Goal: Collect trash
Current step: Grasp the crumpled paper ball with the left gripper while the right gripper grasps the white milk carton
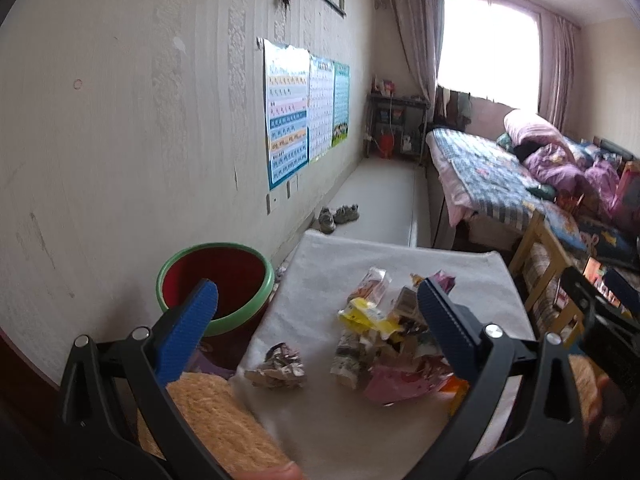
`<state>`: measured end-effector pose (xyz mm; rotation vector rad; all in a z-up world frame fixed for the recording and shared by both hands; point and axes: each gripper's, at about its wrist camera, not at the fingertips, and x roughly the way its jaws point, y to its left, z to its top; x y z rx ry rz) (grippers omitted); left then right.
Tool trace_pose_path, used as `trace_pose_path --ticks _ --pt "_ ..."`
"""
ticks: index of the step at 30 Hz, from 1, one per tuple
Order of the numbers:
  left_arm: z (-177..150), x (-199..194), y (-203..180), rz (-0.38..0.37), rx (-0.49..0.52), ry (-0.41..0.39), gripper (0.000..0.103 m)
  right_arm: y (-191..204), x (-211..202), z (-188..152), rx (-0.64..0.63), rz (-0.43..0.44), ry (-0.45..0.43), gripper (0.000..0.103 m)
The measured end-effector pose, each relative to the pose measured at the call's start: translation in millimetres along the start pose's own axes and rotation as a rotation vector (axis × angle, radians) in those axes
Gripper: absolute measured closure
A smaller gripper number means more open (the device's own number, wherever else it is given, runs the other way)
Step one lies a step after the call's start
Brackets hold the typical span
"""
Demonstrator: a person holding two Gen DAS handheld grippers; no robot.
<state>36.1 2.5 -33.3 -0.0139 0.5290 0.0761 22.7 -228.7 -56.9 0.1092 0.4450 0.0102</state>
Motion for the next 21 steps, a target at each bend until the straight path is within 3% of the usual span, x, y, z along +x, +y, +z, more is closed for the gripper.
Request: trace_pose_path --ticks 5,8,12,15,18,21 --pt "-19 28 25 0.031 -0.007 0.089 0.005 -3 41 -11 0.047 0.005 0.127 0.007" --pt "-36 59 36 -0.001 -0.027 0.210 0.005 3 52 -17 0.010 0.003 0.155 0.007" --pt "-65 106 56 -0.038 -0.164 0.398 0.005 5 63 -25 -0.021 0.006 0.183 0.007" --pt "-77 130 58 -0.022 -0.177 0.455 0.006 3 74 -29 -0.014 0.020 0.218 0.007" --pt "-86 156 55 -0.011 -0.166 0.518 0.010 0 85 -32 -0.009 0.032 0.256 0.007" --pt "-99 181 54 -0.012 -0.174 0.595 0.021 2 96 -34 -0.031 0.046 0.283 0.007"
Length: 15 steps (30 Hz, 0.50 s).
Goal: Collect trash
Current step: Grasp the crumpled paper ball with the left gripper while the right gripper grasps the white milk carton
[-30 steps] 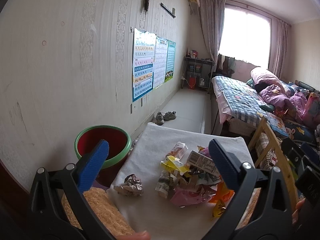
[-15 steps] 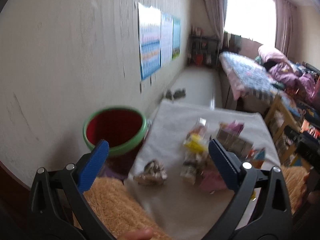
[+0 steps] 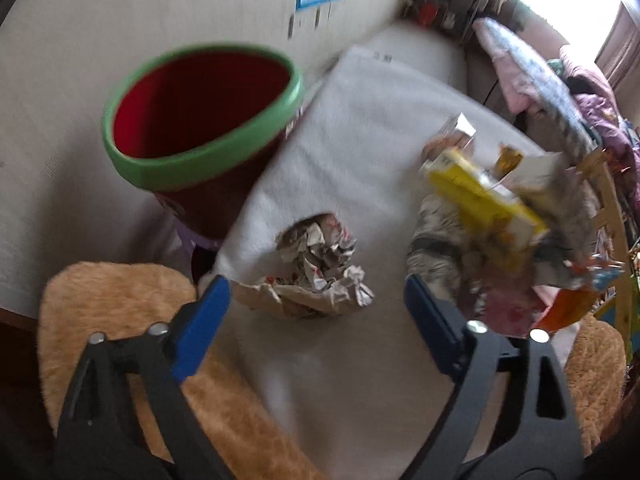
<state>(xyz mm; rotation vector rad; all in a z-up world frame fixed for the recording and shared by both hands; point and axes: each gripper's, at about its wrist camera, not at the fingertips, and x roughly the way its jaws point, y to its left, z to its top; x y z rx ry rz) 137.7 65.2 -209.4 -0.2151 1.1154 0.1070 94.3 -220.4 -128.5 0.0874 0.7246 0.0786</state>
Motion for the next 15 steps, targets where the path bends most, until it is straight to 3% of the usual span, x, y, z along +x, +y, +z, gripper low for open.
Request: trace_pose_path --ticks 4,6,10,15 --pt "-1 21 2 -0.012 -0.009 0.052 0.033 11 12 3 -0.090 0.011 0.024 0.007" --pt "0 23 3 -0.020 -0.016 0.051 0.046 20 19 6 -0.157 0.026 0.045 0.007" --pt "-1 25 9 -0.054 -0.043 0.032 0.053 35 36 13 -0.261 0.055 0.089 0.007" --pt "-2 10 12 -0.093 -0.057 -0.021 0.059 51 67 17 -0.356 0.081 0.171 0.023"
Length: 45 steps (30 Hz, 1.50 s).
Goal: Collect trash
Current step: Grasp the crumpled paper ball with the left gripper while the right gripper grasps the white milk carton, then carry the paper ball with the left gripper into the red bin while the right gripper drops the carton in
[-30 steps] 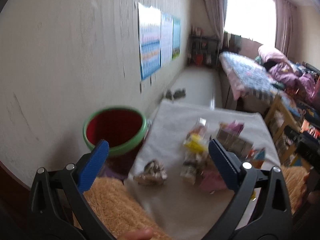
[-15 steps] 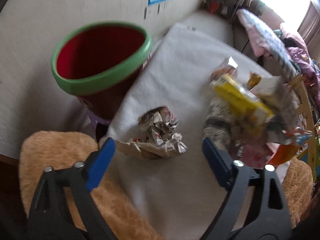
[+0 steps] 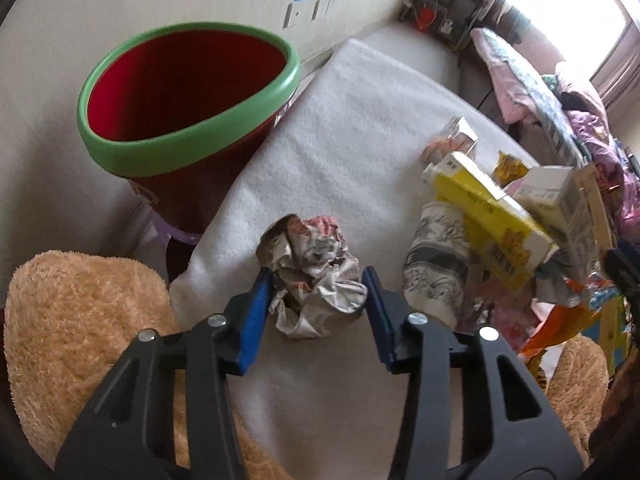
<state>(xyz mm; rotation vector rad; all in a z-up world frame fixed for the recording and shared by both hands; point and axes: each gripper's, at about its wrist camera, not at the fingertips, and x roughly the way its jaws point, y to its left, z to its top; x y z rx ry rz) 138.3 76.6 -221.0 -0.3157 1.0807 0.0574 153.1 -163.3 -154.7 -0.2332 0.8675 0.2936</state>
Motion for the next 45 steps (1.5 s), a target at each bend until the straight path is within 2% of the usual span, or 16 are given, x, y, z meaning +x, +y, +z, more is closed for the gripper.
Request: trace_pose_path --ticks 4,5,7,10,14,20,30,35,40,45 --pt "4 -3 3 -0.030 -0.012 -0.017 0.059 14 23 -2 -0.076 0.001 0.064 0.025" --pt "5 -2 3 -0.033 -0.016 -0.017 0.059 15 26 -3 -0.077 0.001 0.071 0.036" --pt "6 -2 5 -0.046 -0.026 -0.016 0.059 13 30 -5 -0.063 0.009 0.093 0.047" --pt "7 0 6 -0.059 -0.027 -0.006 0.059 7 32 -5 -0.046 0.026 0.101 0.052" --pt "8 2 5 -0.068 -0.032 -0.008 0.059 -3 21 2 0.005 0.063 0.065 0.060" --pt "11 1 10 -0.074 -0.058 -0.019 0.059 -11 5 19 0.091 0.134 0.020 0.065" --pt "17 -8 13 -0.079 -0.057 -0.056 0.059 -6 -17 45 0.126 0.191 -0.034 0.065" --pt "49 -29 28 -0.070 -0.049 -0.150 0.059 8 -22 69 0.118 0.234 -0.083 0.065" --pt "88 -33 70 -0.032 -0.144 -0.197 0.059 46 1 110 0.126 0.354 -0.099 0.065" --pt "116 -17 101 0.047 -0.194 -0.189 0.060 96 50 145 0.127 0.472 -0.035 0.066"
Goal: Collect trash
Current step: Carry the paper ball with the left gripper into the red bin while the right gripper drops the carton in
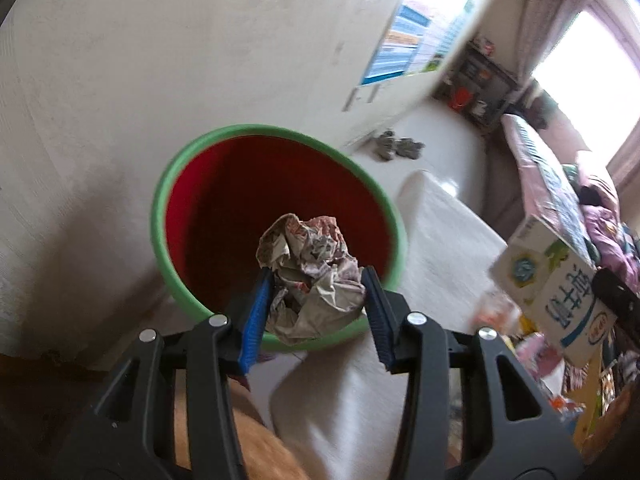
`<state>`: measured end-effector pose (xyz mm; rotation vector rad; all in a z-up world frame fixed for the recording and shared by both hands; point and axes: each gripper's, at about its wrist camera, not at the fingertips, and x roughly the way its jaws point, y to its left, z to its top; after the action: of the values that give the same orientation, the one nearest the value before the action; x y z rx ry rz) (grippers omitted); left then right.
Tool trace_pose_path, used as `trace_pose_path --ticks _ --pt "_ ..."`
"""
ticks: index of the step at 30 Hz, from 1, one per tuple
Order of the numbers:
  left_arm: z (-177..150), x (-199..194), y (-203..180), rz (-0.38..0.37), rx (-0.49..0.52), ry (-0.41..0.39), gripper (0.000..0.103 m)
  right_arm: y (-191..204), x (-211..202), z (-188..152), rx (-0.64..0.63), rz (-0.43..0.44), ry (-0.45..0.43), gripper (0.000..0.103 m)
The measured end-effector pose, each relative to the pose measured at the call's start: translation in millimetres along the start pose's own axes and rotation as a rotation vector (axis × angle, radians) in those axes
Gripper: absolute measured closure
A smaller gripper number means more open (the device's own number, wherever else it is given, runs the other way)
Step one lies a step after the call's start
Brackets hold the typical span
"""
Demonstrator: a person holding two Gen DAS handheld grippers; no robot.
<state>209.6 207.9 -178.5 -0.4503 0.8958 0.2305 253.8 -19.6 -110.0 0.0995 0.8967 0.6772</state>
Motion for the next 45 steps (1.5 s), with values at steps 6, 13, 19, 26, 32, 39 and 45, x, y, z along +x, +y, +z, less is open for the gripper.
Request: trace_pose_path --ticks 6,13,19,26,32,39,45 --pt "2 30 13 0.056 -0.010 0.062 0.062 26 67 16 0.001 0.026 0.113 0.097" --pt "2 50 20 0.050 -0.040 0.113 0.062 41 91 9 -0.035 -0.003 0.130 0.073" --pt "2 53 22 0.006 -0.058 0.108 0.062 33 78 -31 -0.142 -0.097 0.195 0.035" --pt "-4 47 27 -0.001 -0.073 0.081 0.062 36 73 -96 -0.212 -0.076 0.400 0.027" --pt "-7 44 28 0.004 -0.065 0.063 0.062 45 94 -143 -0.282 -0.169 0.495 0.026" --pt "-8 44 32 -0.013 -0.089 0.063 0.062 39 80 -123 -0.245 -0.123 0.388 0.051" --pt "-9 46 34 -0.019 -0.106 0.067 0.062 57 88 -44 -0.214 -0.050 0.259 0.051"
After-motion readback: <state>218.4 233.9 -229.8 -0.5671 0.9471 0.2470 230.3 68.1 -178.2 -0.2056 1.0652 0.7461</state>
